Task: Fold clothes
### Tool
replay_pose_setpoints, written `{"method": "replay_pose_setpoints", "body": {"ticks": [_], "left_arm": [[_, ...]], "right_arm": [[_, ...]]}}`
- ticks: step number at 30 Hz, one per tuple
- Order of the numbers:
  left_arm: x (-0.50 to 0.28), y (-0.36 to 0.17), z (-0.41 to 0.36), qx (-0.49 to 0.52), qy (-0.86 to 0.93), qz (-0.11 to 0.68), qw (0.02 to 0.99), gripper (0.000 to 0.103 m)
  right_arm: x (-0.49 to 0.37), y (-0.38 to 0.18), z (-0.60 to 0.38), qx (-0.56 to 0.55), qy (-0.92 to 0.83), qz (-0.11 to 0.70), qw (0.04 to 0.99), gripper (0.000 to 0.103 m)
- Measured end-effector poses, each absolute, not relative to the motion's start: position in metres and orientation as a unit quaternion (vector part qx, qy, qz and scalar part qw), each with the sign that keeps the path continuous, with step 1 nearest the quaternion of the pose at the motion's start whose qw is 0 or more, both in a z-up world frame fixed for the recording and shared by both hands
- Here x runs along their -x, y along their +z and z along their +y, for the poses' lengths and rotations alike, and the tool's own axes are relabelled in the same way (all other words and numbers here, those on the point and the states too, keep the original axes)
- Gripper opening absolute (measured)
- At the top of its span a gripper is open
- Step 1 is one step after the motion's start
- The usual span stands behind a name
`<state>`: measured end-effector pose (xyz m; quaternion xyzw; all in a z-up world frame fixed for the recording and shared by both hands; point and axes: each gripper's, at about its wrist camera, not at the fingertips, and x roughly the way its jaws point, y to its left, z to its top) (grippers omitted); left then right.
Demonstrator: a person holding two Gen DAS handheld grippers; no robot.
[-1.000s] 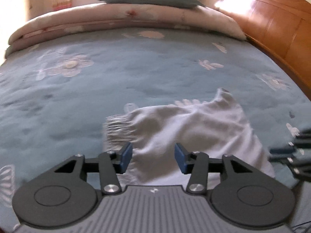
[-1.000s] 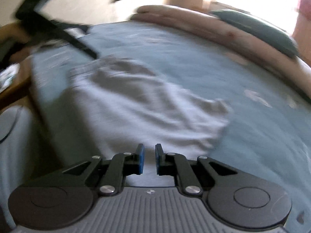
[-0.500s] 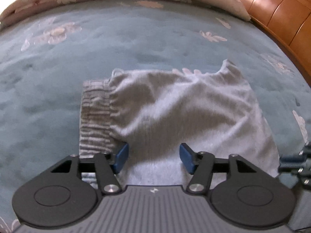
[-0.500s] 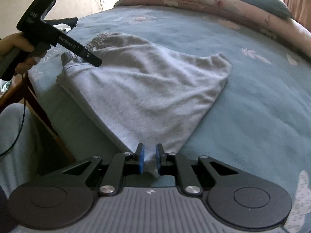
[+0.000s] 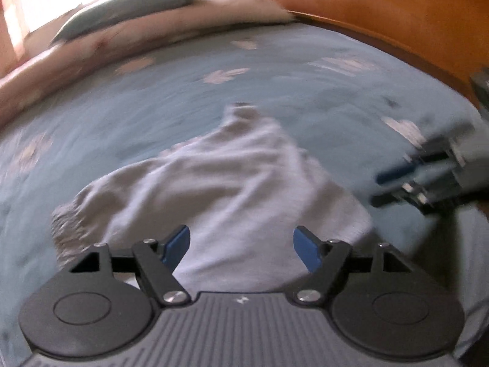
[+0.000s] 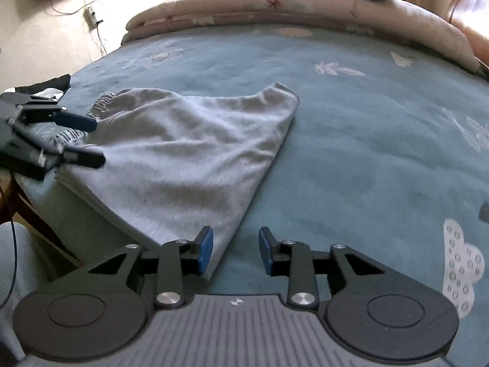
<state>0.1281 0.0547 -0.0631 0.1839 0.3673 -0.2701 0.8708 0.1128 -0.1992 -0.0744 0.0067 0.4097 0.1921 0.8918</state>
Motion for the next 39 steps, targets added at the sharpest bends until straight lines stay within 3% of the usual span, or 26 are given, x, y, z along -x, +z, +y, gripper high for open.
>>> {"method": "replay_pose_setpoints", "body": {"ticks": [2,11,14,22,30,39], "left_arm": [[-0.111,-0.071,0.037,-0.226,-0.299,0.343,0.862,0.083],[-0.065,-0.128,-0.034,-0.452,-0.316,0.214,0.807,0.083],[-0.067,-0.135,-0.044,-0.476,-0.308,0.202,0.798,0.083],[-0.081,-0.119,-0.045,-0.46,-0.305,0.203,0.809,0.084],[-0.091,-0.109,-0.043,-0.45,-0.31,0.207,0.812,0.084],[-0.109,-0.098,-0.028,-0.388,-0.329,0.24,0.827,0.084]], "right_arm": [[-0.109,-0.074,-0.204,-0.024,0.189,0.406,0.894,0.047],[-0.09,-0.07,-0.223,-0.066,0.173,0.387,0.903,0.054],[-0.084,-0.072,-0.228,-0.074,0.168,0.386,0.904,0.054],[-0.074,-0.08,-0.231,-0.062,0.17,0.381,0.907,0.058],[-0.065,-0.095,-0.187,0.044,0.201,0.355,0.912,0.068],[-0.067,-0.116,-0.143,0.152,0.19,0.299,0.922,0.069]]}}
